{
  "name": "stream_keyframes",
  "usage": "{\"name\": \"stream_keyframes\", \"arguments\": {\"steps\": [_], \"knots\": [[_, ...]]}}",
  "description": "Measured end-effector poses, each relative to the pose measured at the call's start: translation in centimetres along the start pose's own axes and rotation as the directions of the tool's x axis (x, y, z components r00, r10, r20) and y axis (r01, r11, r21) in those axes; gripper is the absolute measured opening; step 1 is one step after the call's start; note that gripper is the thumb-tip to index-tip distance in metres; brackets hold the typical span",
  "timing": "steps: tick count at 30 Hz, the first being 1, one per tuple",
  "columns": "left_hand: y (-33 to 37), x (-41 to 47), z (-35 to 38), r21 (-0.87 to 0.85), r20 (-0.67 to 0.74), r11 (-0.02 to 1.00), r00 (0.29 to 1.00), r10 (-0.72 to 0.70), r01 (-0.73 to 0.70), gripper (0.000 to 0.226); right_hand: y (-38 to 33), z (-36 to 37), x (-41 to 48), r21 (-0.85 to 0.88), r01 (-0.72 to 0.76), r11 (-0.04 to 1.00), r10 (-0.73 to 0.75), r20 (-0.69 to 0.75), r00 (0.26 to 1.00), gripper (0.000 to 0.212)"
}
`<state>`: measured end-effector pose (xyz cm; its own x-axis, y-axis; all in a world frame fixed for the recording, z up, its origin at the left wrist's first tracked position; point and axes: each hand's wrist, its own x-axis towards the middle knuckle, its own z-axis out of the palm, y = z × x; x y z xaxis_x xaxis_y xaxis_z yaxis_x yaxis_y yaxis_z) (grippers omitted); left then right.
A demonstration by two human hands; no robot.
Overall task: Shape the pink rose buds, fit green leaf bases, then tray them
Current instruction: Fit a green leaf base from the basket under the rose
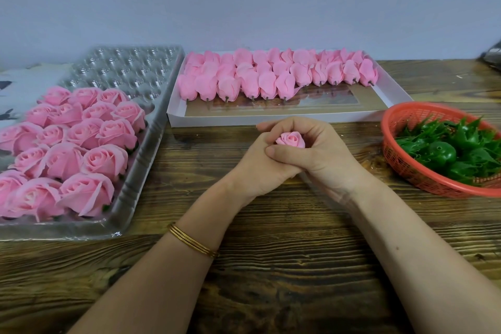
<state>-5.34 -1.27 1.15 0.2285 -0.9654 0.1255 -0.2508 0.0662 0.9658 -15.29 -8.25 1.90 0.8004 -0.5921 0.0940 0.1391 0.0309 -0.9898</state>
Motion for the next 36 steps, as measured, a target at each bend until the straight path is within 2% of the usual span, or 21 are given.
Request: {"name": "stream_keyframes", "arguments": {"steps": [2,8,13,15,18,21,25,29,31,36], "knots": [[0.2,0.0,0.0,-0.010,-0.010,1.000,1.000,-0.004,0.004,0.008,0.0,0.0,0.0,0.017,-0.009,1.000,0.009,0.003,1.000,0.021],[-0.1,0.1,0.0,-0.046,-0.041,0.999,0.999,-0.008,0.006,0.011,-0.1,-0.1,-0.1,0.026,-0.040,0.999,0.040,0.012,0.999,0.027],[-0.5,0.3,0.1,-0.091,-0.077,0.996,0.997,0.010,-0.017,0.011,-0.6,-0.7,-0.1,0.096,-0.047,0.994,0.045,0.016,0.999,0.043],[-0.7,0.3,0.1,-0.109,-0.081,0.994,0.996,0.023,-0.031,0.022,-0.9,-0.8,-0.1,0.131,-0.002,0.991,0.003,-0.008,1.000,0.039],[-0.7,0.3,0.2,-0.094,-0.086,0.995,0.996,0.021,-0.029,0.029,-0.9,-0.7,-0.1,0.192,0.009,0.981,-0.006,-0.012,1.000,0.018],[-0.6,0.3,0.1,-0.079,-0.094,0.996,0.995,0.035,-0.043,0.033,-0.6,-0.5,0.0,0.184,-0.014,0.983,0.012,0.010,1.000,0.014],[-0.6,0.3,0.0,-0.050,-0.111,0.997,0.992,0.057,-0.062,0.017,0.0,-0.1,0.1,0.168,-0.035,0.985,0.027,0.048,0.998,0.015],[-0.6,0.2,-0.1,-0.064,-0.106,0.995,0.992,0.063,-0.070,0.017,0.4,-0.1,0.3,0.172,-0.056,0.983,0.045,0.070,0.997,0.027],[-0.5,0.2,-0.1,-0.078,-0.111,0.995,0.992,0.053,-0.062,0.020,0.6,-0.1,0.3,0.136,-0.041,0.990,0.030,0.086,0.996,0.026],[-0.6,0.2,-0.2,-0.099,-0.113,0.995,0.994,0.014,-0.026,0.009,0.4,-0.2,0.1,-0.045,0.024,0.999,-0.019,0.110,0.994,0.031]]}}
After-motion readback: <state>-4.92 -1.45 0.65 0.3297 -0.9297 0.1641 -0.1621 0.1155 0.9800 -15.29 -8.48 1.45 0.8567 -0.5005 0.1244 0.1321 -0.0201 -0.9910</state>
